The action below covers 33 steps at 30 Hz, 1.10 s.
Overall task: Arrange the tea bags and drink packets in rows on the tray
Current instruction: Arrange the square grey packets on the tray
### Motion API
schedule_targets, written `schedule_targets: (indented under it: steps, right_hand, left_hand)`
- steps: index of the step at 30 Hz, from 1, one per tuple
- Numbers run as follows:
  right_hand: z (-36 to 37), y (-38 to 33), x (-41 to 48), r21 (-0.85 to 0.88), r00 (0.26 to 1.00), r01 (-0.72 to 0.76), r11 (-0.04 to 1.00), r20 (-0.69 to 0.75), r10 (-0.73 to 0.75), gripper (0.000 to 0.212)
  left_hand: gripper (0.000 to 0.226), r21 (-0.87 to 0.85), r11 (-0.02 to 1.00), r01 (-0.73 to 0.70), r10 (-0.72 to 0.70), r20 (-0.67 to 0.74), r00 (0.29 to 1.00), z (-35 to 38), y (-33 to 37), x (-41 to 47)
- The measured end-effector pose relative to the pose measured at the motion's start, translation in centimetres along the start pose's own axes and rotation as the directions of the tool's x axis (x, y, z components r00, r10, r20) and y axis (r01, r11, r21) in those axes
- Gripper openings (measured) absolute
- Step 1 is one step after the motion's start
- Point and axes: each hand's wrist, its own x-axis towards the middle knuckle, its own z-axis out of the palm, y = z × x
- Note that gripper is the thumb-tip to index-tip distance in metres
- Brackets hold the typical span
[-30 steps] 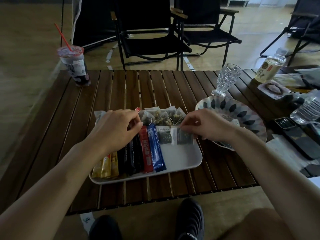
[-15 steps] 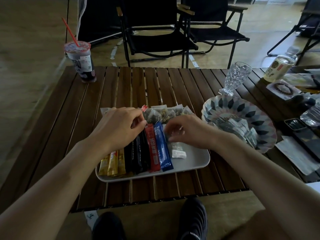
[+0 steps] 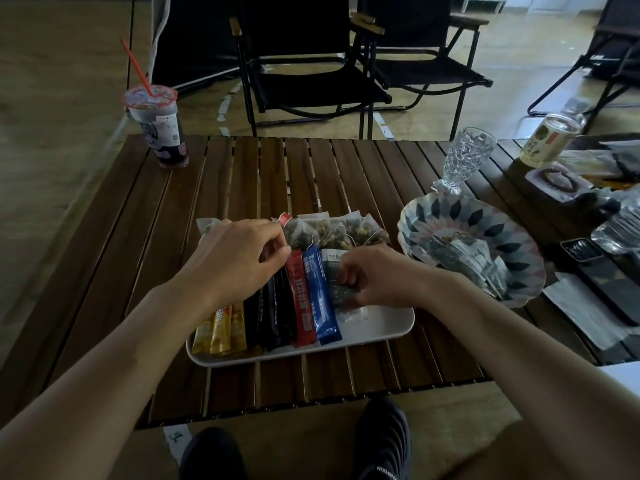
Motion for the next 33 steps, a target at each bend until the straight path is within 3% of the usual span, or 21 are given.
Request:
schedule_targets:
  steps: [6, 10, 13, 16, 19, 26, 30, 33]
  right_hand:
    - [-1.3, 0.3, -0.7, 0.069, 0.999, -0.037, 0.997, -0.037, 0.040, 0.022]
    - [-3.7, 3.1, -2.8, 0.075, 0.947, -0.207, 0.975, -0.236, 0.219, 0.016]
    - [-5.2, 6.2, -4.7, 0.071, 0.842, -0.455, 0.888, -0.291, 0.455, 0.041]
    - [-5.9, 8.9, -6.8, 0.047, 0.785, -0.602, 0.797, -0.153, 0.601, 0.079]
    - [-5.8, 10.2, -7.7, 0.082, 0.799, -0.589, 0.804, -0.090, 0.594, 0.090]
    - [-5.9, 10.9, -7.3, 0.184, 0.785, -0.574, 0.798, -0.154, 0.600, 0.077]
    - [-6.0, 10.7, -7.3, 0.210, 0.784, -0.539, 0.816, -0.230, 0.576, 0.072]
    - [-6.2, 10.4, -7.4, 0.191, 0.776, -0.490, 0.850, -0.347, 0.526, 0.055]
  left_hand:
    - [0.023, 0.013, 1.000, 0.001, 0.000, -0.037, 0.999, 0.4, 1.0, 0.8]
    - [0.018, 0.047, 0.998, -0.037, 0.039, -0.043, 0.998, 0.9, 2.3, 1.5]
    - [0.016, 0.044, 0.997, -0.057, 0.059, -0.047, 0.997, 1.4, 2.8, 2.0]
    - [0.018, 0.034, 0.998, -0.060, 0.061, -0.037, 0.997, 1.9, 3.1, 2.5]
    - [0.019, 0.043, 0.997, -0.060, 0.061, -0.012, 0.998, 2.3, 3.2, 2.7]
    - [0.024, 0.035, 0.998, -0.056, 0.055, 0.002, 0.998, 2.6, 3.5, 2.8]
    - [0.024, 0.028, 0.998, -0.062, 0.062, 0.004, 0.998, 2.5, 3.4, 2.7]
    - [0.018, 0.022, 0.998, -0.066, 0.066, -0.003, 0.998, 2.4, 3.3, 2.5]
